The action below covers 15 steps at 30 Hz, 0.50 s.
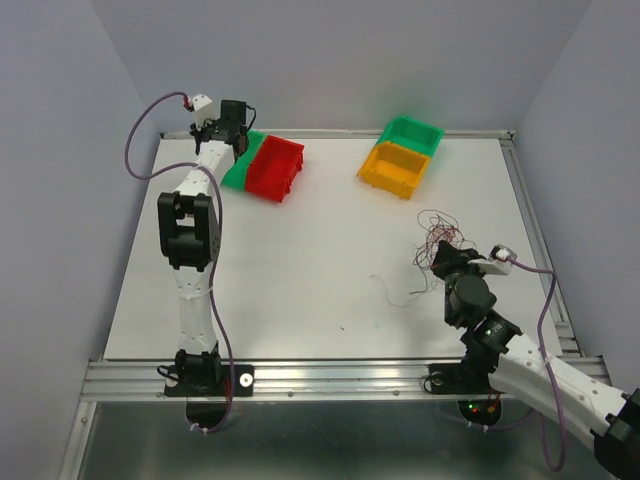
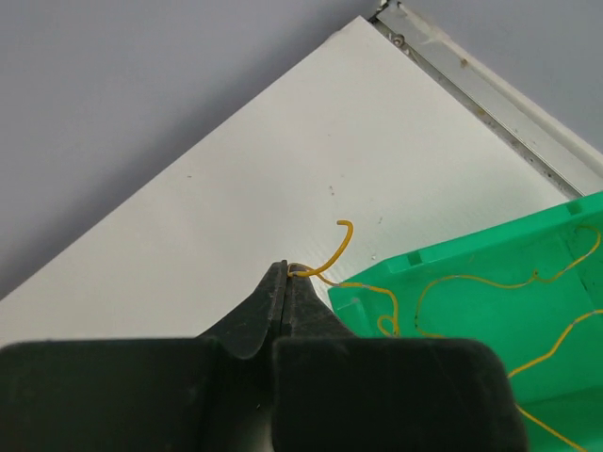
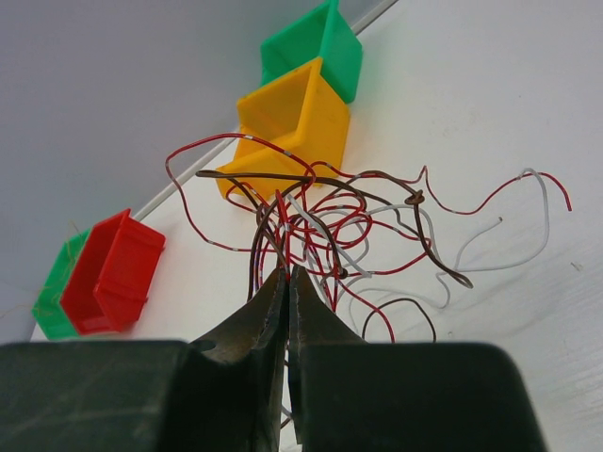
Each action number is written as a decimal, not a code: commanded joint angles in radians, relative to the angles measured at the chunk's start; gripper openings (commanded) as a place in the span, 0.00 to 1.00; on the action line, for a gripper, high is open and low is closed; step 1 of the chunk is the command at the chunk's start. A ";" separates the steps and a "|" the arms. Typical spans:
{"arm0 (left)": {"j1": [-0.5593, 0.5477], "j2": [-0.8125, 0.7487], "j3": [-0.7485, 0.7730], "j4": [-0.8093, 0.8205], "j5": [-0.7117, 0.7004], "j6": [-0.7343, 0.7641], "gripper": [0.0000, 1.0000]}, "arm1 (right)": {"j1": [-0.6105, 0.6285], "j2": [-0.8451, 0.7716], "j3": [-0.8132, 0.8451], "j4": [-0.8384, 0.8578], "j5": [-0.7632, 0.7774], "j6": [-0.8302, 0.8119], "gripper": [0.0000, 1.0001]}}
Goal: Untangle the cables
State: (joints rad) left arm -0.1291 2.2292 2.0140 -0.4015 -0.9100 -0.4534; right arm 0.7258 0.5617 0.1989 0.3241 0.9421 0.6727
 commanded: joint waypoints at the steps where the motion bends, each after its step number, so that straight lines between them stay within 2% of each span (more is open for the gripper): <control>1: 0.002 0.010 0.028 -0.008 0.066 -0.083 0.00 | -0.003 -0.013 -0.026 0.055 0.012 -0.010 0.00; 9: -0.003 0.066 0.017 0.016 0.145 -0.128 0.00 | -0.003 0.006 -0.016 0.056 0.001 0.004 0.01; 15: -0.047 0.087 -0.001 0.079 0.154 -0.070 0.00 | -0.003 0.018 -0.012 0.056 -0.002 0.010 0.00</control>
State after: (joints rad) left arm -0.1432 2.3314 2.0109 -0.3782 -0.7521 -0.5388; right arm 0.7258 0.5774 0.1989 0.3241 0.9375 0.6739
